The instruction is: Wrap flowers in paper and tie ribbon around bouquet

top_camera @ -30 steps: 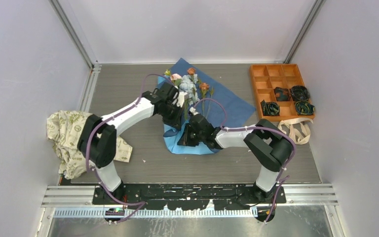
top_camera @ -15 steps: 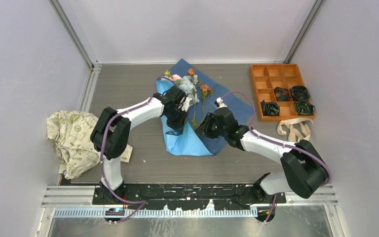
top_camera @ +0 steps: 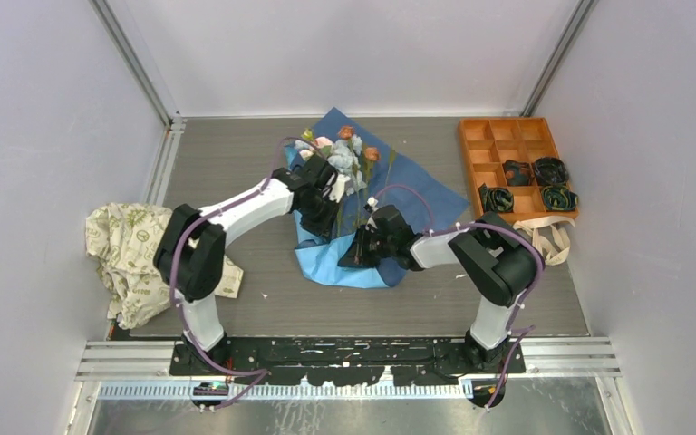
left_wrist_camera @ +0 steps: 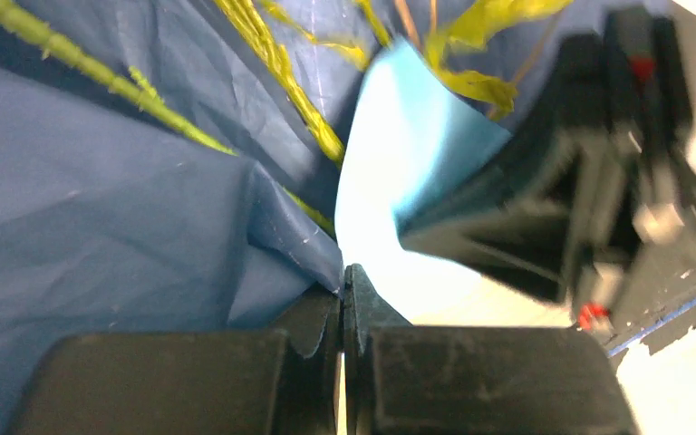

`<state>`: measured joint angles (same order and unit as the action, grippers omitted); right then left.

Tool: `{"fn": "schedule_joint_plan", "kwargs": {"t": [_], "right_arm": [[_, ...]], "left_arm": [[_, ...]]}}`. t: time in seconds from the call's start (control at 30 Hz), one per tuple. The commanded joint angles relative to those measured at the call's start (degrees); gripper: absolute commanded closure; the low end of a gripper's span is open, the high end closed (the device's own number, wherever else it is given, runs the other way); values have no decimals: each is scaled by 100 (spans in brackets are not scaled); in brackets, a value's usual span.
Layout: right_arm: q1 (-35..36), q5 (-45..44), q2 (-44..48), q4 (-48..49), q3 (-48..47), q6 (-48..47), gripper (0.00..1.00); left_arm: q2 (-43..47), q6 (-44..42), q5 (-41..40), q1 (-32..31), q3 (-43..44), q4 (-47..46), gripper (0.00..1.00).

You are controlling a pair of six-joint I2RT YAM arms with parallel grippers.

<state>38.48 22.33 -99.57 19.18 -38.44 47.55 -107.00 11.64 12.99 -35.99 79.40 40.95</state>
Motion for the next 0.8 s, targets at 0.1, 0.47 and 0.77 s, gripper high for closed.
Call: {"fn": "schedule_joint_plan", "kwargs": {"t": [0.1, 0.47, 0.77], "right_arm": [[-104, -188, -502, 432, -172, 62, 99], [-113, -443, -515, -82, -212, -74, 99], [-116, -370, -482, -292, -262, -147, 99]], "left_arm": [[1286, -649, 335, 30, -245, 767, 100], [1615, -987, 171, 1436, -1087, 1392, 100], [1904, -1424, -691, 2395, -1177, 1024, 69]]}}
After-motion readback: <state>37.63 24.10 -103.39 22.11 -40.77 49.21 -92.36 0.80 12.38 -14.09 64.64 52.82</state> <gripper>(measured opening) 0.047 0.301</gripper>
